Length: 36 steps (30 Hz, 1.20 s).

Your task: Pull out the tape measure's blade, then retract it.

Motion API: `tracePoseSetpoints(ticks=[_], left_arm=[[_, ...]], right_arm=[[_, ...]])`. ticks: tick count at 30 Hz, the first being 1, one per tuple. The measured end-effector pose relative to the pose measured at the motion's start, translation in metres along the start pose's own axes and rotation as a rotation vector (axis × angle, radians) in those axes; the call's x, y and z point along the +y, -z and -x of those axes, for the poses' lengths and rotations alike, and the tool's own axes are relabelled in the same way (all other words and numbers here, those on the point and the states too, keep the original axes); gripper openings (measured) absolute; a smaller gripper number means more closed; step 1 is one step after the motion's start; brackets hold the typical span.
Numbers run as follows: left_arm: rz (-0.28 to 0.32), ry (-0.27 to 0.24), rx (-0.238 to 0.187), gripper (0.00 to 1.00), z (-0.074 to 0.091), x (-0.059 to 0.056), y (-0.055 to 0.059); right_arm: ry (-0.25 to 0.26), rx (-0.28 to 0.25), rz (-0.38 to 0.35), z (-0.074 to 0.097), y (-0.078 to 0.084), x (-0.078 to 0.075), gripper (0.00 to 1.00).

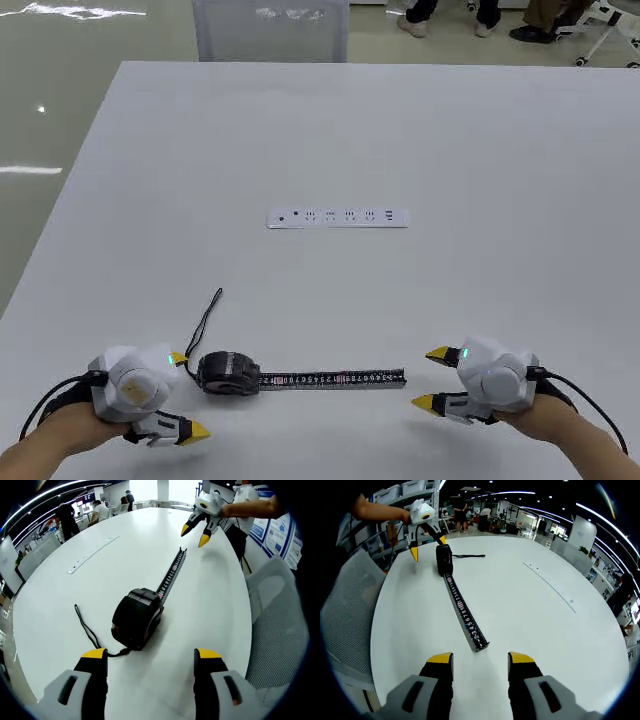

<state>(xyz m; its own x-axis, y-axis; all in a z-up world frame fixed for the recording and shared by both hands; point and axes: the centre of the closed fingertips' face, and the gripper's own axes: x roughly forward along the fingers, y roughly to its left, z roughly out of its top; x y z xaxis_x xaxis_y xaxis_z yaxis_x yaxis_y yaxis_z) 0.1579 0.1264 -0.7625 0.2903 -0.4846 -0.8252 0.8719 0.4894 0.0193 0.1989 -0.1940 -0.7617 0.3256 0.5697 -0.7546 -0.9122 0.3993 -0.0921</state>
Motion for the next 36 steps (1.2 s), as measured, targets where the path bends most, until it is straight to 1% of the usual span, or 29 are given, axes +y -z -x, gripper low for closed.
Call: tracePoseSetpoints(ticks=[2,4,7,9,11,12,13,15,17,20,21,23,25,26,29,31,33,36], left_arm=[[0.031,-0.012,-0.014,0.68,0.003,-0.003,0.002],[0.059,-0.020,-0.027,0.70,0.006,-0.008,0.003],[0.080,-0.031,-0.032,0.74,0.010,-0.014,0.007],[0.090,-0.041,-0.038,0.74,0.014,-0.016,0.010],[0.104,-0.046,-0.045,0.75,0.018,-0.019,0.011],[0.110,-0.050,-0.048,0.75,0.020,-0.020,0.011],[0.118,-0.056,-0.053,0.76,0.022,-0.020,0.010],[0.136,-0.068,-0.069,0.78,0.027,-0.023,0.008],[0.162,-0.092,-0.086,0.81,0.032,-0.022,0.005],[0.222,-0.125,-0.137,0.84,0.038,-0.022,-0.001],[0.240,-0.138,-0.147,0.85,0.040,-0.022,-0.002],[0.255,-0.162,-0.157,0.89,0.043,-0.024,-0.004],[0.270,-0.175,-0.167,0.92,0.047,-0.028,-0.008],[0.279,-0.186,-0.173,0.93,0.049,-0.030,-0.009],[0.307,-0.201,-0.197,0.95,0.053,-0.033,-0.012],[0.324,-0.211,-0.205,0.97,0.055,-0.037,-0.015],[0.323,-0.212,-0.211,0.98,0.056,-0.041,-0.016],[0.322,-0.221,-0.207,0.99,0.058,-0.043,-0.017]], right_arm=[[0.011,-0.003,-0.041,0.003,0.002,0.001,0.46],[0.020,-0.008,-0.053,0.004,0.005,0.002,0.47],[0.035,-0.015,-0.074,0.010,0.005,0.007,0.49],[0.041,-0.016,-0.091,0.020,0.000,0.014,0.52],[0.052,-0.017,-0.108,0.017,0.009,0.015,0.53],[0.056,-0.021,-0.108,0.020,0.007,0.018,0.53],[0.061,-0.027,-0.109,0.027,0.001,0.022,0.54],[0.063,-0.031,-0.126,0.032,-0.001,0.028,0.57],[0.078,-0.036,-0.139,0.037,-0.004,0.032,0.59],[0.100,-0.056,-0.153,0.037,-0.003,0.032,0.61],[0.106,-0.061,-0.165,0.034,0.001,0.031,0.63],[0.118,-0.069,-0.175,0.044,-0.010,0.036,0.64],[0.134,-0.082,-0.195,0.040,-0.005,0.035,0.66],[0.139,-0.092,-0.210,0.043,-0.009,0.037,0.67],[0.155,-0.107,-0.224,0.048,-0.015,0.043,0.69],[0.159,-0.119,-0.245,0.051,-0.019,0.049,0.71],[0.163,-0.123,-0.260,0.051,-0.020,0.053,0.73],[0.176,-0.130,-0.270,0.051,-0.020,0.057,0.76]])
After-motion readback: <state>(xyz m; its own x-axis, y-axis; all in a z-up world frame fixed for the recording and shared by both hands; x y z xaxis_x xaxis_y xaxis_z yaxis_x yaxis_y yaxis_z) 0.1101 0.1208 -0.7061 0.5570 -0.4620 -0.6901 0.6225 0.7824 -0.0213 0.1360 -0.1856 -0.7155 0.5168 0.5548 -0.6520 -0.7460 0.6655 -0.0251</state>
